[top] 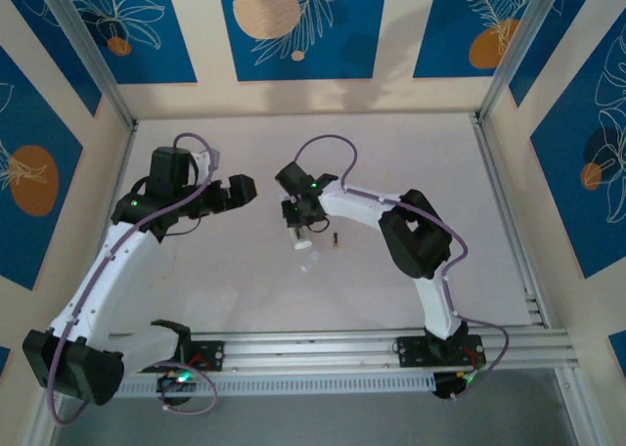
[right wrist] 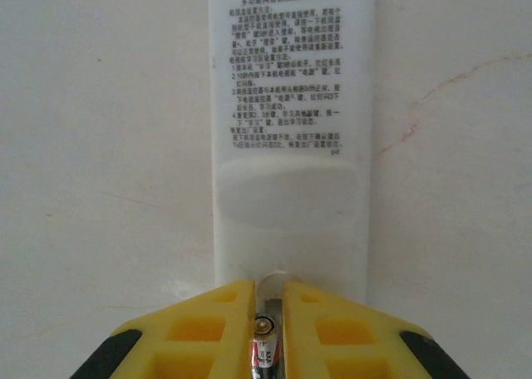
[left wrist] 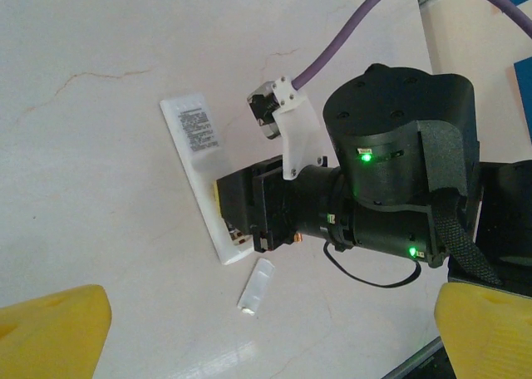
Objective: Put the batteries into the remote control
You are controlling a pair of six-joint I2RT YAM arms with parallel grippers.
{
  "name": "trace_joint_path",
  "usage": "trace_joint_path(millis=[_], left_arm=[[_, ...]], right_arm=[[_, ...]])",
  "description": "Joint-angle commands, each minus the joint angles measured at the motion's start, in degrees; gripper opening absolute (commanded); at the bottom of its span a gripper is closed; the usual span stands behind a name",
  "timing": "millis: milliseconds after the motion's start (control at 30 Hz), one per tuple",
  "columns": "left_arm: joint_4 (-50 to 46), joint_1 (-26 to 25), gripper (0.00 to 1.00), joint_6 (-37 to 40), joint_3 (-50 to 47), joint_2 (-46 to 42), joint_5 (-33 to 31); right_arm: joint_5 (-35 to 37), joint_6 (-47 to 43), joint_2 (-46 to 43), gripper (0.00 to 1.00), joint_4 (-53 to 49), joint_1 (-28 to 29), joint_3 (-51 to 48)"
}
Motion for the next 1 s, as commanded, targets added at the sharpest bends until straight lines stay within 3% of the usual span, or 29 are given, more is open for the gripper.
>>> trace_joint_path(millis=[0,367,500,600,800,967], left_arm=[[0.6,0.8,1.0,-0.7,-0.7,-0.4,0.6],[0.1,-0.1,1.0,-3.2,2.0,9.6,-3.5],[-1.0,-1.6,0.86,-5.7,6.4,18.6,-9.5],[-1.4,-3.5,0.78,-7.0,11.8,28.4,-11.7],[-10.1,-9.2,0.74,-7.3,31.2,49.5,-15.3],[-15.4,-13.4,0.74,-7.9,41.4,59.0,-18.9]], right_arm=[[1.1,1.2,-2.8,0.17,-1.3,0.4,-1.2],[-0.4,1.2,-4.0,0.17,-0.7,0.5,-1.3],[-1.3,1.9,-5.0,0.18,-0.2,0.0,-1.6],[-2.3,2.6,-6.7,0.17,1.0,-0.7,-3.0],[-2.9,4.1,-14.6,0.18,5.5,-1.9,-11.5],[-2.9,5.5,-21.4,0.19,7.4,-3.6,-17.7]])
